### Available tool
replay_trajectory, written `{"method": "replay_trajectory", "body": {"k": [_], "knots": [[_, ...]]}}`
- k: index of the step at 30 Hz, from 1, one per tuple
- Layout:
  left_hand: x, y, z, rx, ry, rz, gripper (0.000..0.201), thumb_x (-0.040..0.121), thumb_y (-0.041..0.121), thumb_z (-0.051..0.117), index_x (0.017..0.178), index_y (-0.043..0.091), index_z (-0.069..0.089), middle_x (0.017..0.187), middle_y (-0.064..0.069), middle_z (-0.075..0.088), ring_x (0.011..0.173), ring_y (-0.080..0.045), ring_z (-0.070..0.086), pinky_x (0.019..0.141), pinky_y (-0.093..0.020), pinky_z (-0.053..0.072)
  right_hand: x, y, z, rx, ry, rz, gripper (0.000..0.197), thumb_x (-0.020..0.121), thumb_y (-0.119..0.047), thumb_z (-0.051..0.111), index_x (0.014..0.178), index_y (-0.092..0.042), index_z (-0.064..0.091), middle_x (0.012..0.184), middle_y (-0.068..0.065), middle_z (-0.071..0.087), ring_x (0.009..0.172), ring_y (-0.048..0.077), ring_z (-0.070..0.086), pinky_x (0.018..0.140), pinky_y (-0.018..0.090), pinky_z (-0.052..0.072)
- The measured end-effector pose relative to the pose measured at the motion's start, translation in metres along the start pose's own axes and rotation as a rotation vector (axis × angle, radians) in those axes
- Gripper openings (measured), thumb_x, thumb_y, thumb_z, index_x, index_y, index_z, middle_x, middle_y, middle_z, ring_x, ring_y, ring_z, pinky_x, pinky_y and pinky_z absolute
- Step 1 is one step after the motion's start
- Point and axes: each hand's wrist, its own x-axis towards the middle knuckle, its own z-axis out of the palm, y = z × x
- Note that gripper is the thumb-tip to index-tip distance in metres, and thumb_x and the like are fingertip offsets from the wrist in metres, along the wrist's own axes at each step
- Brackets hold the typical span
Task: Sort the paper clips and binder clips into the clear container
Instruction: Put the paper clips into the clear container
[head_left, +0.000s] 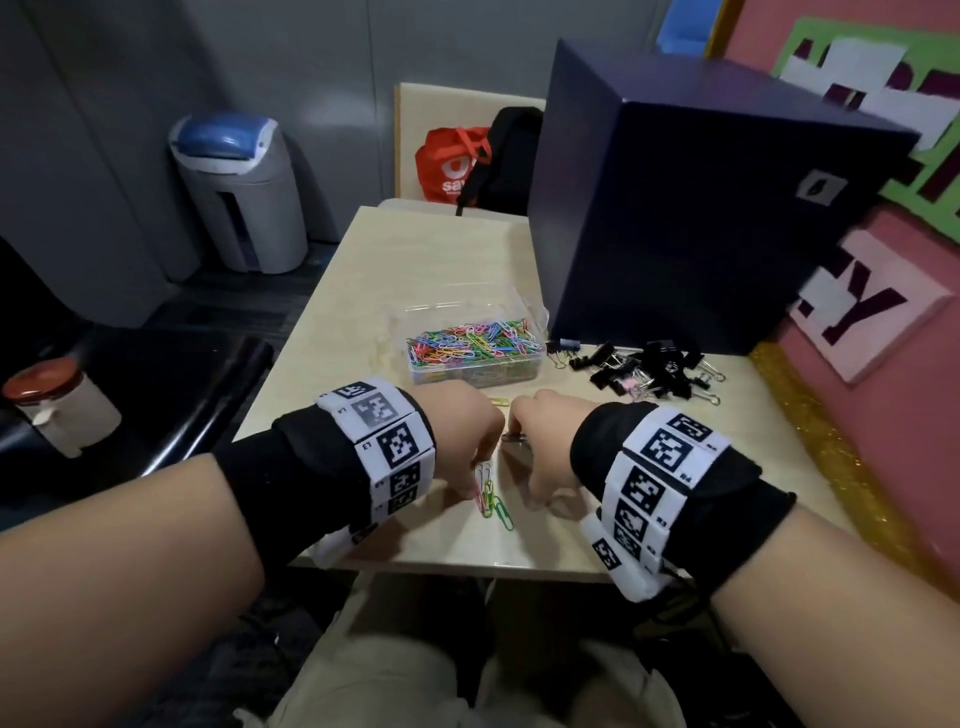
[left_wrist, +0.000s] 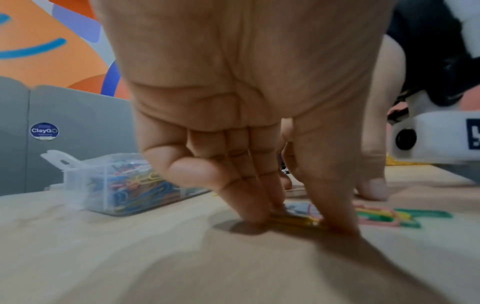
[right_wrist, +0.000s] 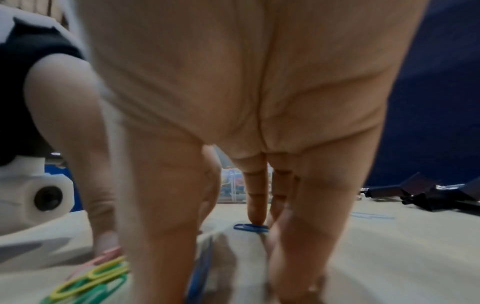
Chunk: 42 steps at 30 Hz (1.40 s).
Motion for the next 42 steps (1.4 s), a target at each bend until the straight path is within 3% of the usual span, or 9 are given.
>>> {"method": "replay_trajectory", "body": {"k": [8, 13, 18, 21, 25, 30, 33, 38, 42], "knots": [[0.001, -0.003, 0.001, 0.044, 0.047, -0.024, 0.019, 0.085, 0.033, 0.067, 0.097, 0.021, 0.074, 0.096, 0.002, 0.072, 0.093, -0.019, 0.066, 0.074, -0.028, 0.050, 0.015, 0.004, 0.003, 0.019, 0.101, -0.023, 0.031, 0.085, -0.027, 0.067, 0.111, -0.011, 0.068, 0.111, 0.006, 0.069, 0.103, 0.026, 0.064, 0.086, 0.031, 0.053], [0.000, -0.009, 0.001, 0.017, 0.041, -0.008, 0.019, 0.083, 0.030, 0.069, 0.100, 0.021, 0.071, 0.100, 0.003, 0.070, 0.098, -0.019, 0.064, 0.080, -0.029, 0.051, 0.021, 0.006, 0.001, 0.003, 0.102, -0.004, 0.034, 0.082, -0.029, 0.070, 0.111, -0.012, 0.068, 0.112, 0.005, 0.069, 0.102, 0.025, 0.065, 0.084, 0.030, 0.053], [-0.001, -0.018, 0.001, 0.076, 0.038, -0.030, 0.021, 0.081, 0.027, 0.071, 0.101, 0.022, 0.072, 0.099, 0.007, 0.071, 0.096, -0.017, 0.065, 0.077, -0.026, 0.049, 0.029, 0.013, -0.005, 0.055, 0.134, -0.017, 0.078, 0.069, -0.035, 0.081, 0.137, -0.028, 0.043, 0.129, 0.005, 0.046, 0.115, 0.027, 0.053, 0.093, 0.036, 0.050], [-0.001, -0.018, 0.002, 0.105, 0.043, -0.041, 0.018, 0.084, 0.028, 0.067, 0.100, 0.023, 0.074, 0.100, 0.006, 0.071, 0.096, -0.018, 0.066, 0.072, -0.025, 0.047, 0.033, 0.014, -0.007, 0.033, 0.116, -0.050, 0.063, 0.074, -0.034, 0.077, 0.131, -0.029, 0.051, 0.122, 0.003, 0.052, 0.111, 0.024, 0.055, 0.092, 0.036, 0.051], [0.003, -0.016, 0.002, 0.162, 0.021, -0.041, 0.020, 0.087, 0.026, 0.061, 0.102, 0.021, 0.074, 0.101, 0.004, 0.072, 0.096, -0.021, 0.066, 0.068, -0.024, 0.044, 0.030, 0.015, -0.005, 0.107, 0.166, -0.053, 0.035, 0.076, -0.026, 0.074, 0.110, -0.024, 0.064, 0.094, -0.005, 0.061, 0.097, 0.019, 0.060, 0.081, 0.028, 0.048], [0.007, -0.015, 0.004, 0.167, -0.035, -0.062, 0.023, 0.088, 0.022, 0.054, 0.101, 0.015, 0.072, 0.101, -0.005, 0.071, 0.096, -0.027, 0.065, 0.078, -0.030, 0.052, 0.027, 0.010, -0.009, 0.044, 0.130, -0.031, 0.023, 0.085, -0.021, 0.065, 0.107, -0.016, 0.071, 0.108, 0.001, 0.071, 0.101, 0.021, 0.066, 0.083, 0.028, 0.052], [0.006, -0.015, 0.005, 0.158, -0.021, -0.055, 0.023, 0.089, 0.021, 0.052, 0.101, 0.015, 0.071, 0.101, -0.003, 0.070, 0.095, -0.025, 0.064, 0.072, -0.028, 0.048, 0.029, 0.006, -0.010, -0.051, 0.089, -0.029, 0.027, 0.088, -0.025, 0.060, 0.110, -0.012, 0.070, 0.111, 0.005, 0.070, 0.103, 0.024, 0.066, 0.083, 0.029, 0.053], [0.003, -0.026, -0.002, 0.090, 0.099, -0.125, 0.019, 0.088, 0.020, 0.050, 0.091, 0.016, 0.068, 0.091, -0.003, 0.067, 0.077, -0.023, 0.055, 0.063, -0.029, 0.043, 0.033, 0.003, -0.018, -0.096, 0.088, -0.031, 0.029, 0.088, -0.030, 0.062, 0.109, -0.011, 0.070, 0.110, 0.005, 0.070, 0.102, 0.024, 0.066, 0.083, 0.029, 0.053], [0.001, -0.045, -0.024, -0.075, 0.354, -0.259, 0.011, 0.088, 0.020, 0.050, 0.083, 0.018, 0.060, 0.082, -0.002, 0.057, 0.078, -0.025, 0.051, 0.067, -0.031, 0.044, 0.033, 0.011, -0.038, 0.170, 0.343, 0.014, 0.017, 0.087, -0.021, 0.060, 0.096, -0.017, 0.074, 0.103, 0.002, 0.072, 0.099, 0.022, 0.065, 0.086, 0.028, 0.052]]}}
